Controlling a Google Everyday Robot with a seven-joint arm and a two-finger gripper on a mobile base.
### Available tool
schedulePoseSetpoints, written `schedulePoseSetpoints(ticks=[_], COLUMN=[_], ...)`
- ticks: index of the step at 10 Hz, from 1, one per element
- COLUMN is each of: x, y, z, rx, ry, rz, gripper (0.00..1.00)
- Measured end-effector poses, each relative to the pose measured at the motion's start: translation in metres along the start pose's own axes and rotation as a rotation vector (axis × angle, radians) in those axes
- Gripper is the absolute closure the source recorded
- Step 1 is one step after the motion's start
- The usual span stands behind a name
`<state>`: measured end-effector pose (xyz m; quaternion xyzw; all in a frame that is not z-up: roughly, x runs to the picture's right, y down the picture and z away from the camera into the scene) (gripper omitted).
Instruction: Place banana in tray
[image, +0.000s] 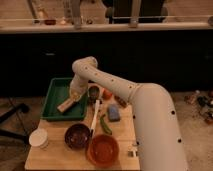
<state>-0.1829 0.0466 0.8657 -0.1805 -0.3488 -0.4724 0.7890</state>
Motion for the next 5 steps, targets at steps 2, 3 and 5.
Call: schedulePoseSetpoints(ticks=[2,3,5], x=[0.0005,0.0004,-0.0007], y=[-0.0002,-0.0009,-0.0031], z=[0.0001,-0.0001,0.0004], rx=[0.004,0.006,0.014], ry=[-0.001,-0.002,-0.005], rz=[-0.003,-0.005,-0.013], gripper=[0.20,0.20,0.20])
